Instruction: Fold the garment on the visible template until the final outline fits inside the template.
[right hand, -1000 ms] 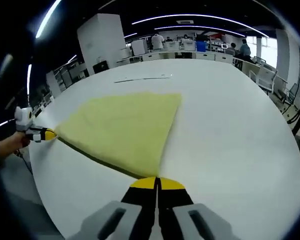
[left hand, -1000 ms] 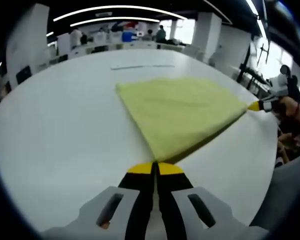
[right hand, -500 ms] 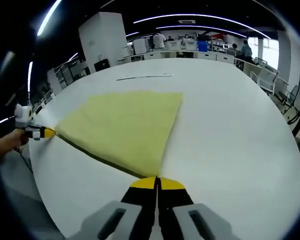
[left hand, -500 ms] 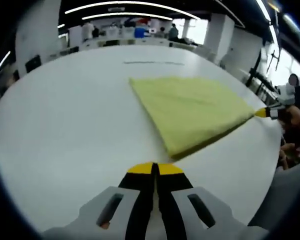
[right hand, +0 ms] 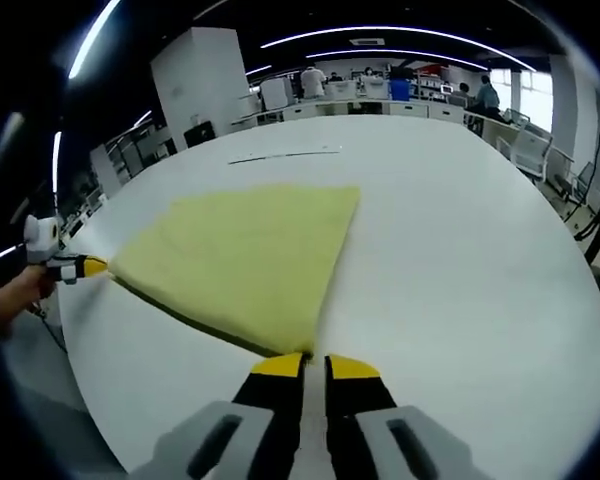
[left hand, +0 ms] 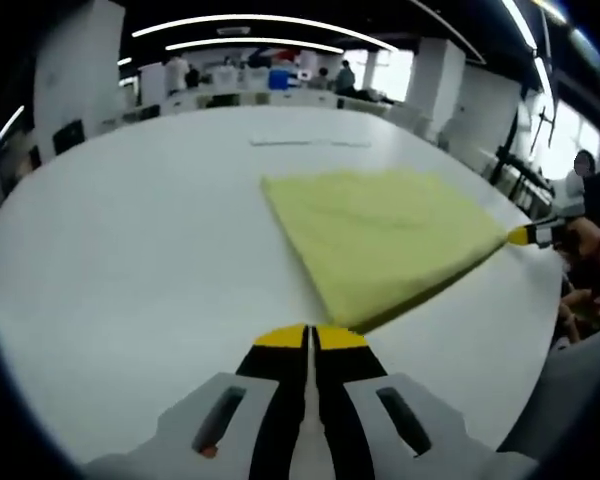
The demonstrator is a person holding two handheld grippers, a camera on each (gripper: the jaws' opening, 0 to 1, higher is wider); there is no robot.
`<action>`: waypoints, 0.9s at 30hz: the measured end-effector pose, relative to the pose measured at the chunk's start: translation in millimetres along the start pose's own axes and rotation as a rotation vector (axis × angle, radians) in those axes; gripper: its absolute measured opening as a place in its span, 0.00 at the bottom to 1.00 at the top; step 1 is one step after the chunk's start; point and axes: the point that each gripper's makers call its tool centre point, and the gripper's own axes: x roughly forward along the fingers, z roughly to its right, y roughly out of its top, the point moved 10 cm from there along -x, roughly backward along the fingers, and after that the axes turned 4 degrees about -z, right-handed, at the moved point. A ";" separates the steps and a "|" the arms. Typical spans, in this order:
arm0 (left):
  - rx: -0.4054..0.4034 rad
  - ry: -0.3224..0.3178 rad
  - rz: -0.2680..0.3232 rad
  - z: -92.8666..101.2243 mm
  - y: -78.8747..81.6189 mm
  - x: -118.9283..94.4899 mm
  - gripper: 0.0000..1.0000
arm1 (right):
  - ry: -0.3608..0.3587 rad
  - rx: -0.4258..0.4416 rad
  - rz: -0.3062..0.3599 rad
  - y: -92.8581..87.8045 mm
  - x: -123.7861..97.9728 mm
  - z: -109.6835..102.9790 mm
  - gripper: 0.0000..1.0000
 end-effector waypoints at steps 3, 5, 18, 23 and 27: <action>-0.039 0.001 0.036 1.7 4.7 -4.3 0.10 | 0.002 0.004 0.010 2.7 -2.3 -1.1 0.12; -0.068 -0.004 0.051 2.9 7.4 -7.4 0.14 | 0.006 0.011 0.023 6.3 -4.9 -3.1 0.18; -0.123 -0.058 0.131 15.5 25.9 -25.1 0.45 | 0.074 -0.049 0.071 34.5 -24.7 -27.0 0.52; -0.113 -0.046 0.151 18.8 34.1 -33.9 0.60 | 0.094 -0.077 0.083 43.2 -34.5 -35.1 0.60; -0.114 -0.060 0.159 20.8 37.3 -39.8 0.65 | 0.109 -0.096 0.099 49.3 -44.7 -42.5 0.65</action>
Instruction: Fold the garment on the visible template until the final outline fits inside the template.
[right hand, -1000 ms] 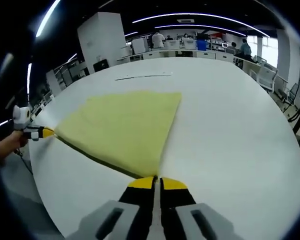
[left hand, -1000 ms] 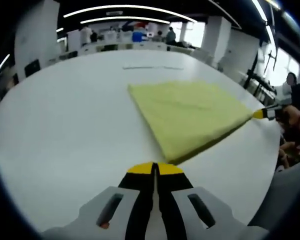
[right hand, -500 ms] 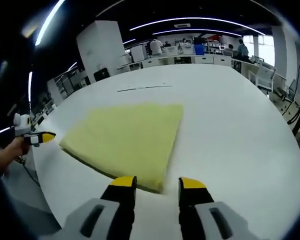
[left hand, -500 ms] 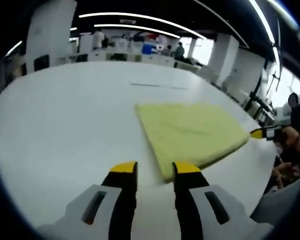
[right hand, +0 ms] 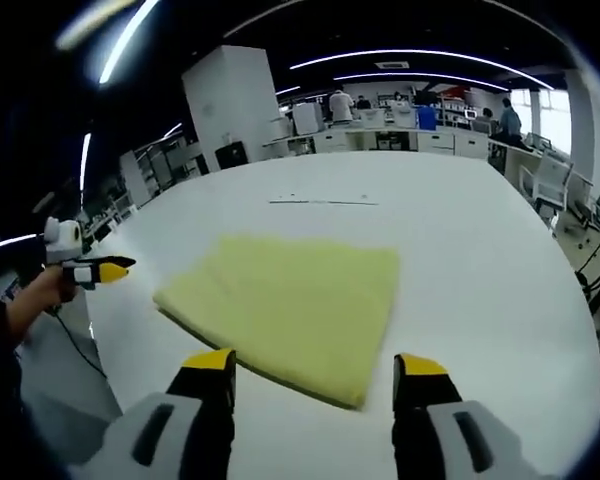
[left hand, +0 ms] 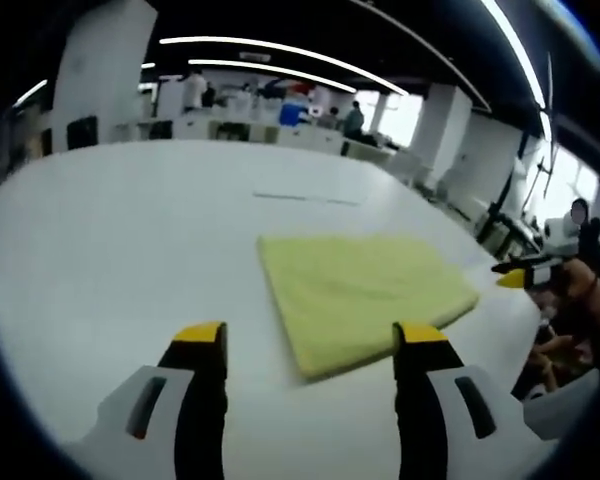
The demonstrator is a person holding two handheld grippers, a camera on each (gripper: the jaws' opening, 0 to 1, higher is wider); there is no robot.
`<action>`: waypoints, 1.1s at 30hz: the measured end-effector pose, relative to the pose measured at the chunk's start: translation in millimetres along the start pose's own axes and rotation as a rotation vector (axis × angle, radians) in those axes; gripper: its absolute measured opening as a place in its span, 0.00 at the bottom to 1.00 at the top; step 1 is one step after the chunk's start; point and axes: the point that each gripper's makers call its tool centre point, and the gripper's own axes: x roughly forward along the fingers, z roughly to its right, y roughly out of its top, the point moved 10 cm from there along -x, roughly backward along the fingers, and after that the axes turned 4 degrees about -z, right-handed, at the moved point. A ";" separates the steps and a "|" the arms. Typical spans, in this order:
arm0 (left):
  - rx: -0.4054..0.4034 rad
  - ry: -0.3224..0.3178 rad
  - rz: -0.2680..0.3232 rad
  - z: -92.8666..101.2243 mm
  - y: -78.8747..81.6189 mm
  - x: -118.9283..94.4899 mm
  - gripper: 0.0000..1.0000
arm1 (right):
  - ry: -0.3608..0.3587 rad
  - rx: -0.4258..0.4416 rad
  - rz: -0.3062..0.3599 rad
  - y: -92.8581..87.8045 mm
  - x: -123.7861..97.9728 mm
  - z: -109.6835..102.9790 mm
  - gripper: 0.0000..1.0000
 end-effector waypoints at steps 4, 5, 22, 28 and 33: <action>0.008 -0.009 0.008 4.9 2.6 -6.9 0.71 | 0.019 -0.004 0.011 4.5 -9.0 -6.8 0.72; 0.009 -0.012 0.011 6.2 3.3 -8.4 0.72 | 0.022 -0.008 0.011 5.1 -11.2 -8.8 0.74; 0.080 -0.002 -0.007 23.7 0.8 -34.8 0.98 | 0.015 -0.107 0.025 2.0 -44.0 -32.6 0.98; 0.088 0.003 0.008 25.2 -2.6 -43.7 0.99 | 0.027 -0.097 0.018 -5.6 -45.9 -34.9 0.99; 0.068 0.019 0.014 23.5 -5.1 -48.9 0.99 | 0.032 -0.077 0.018 -10.3 -45.0 -35.8 0.99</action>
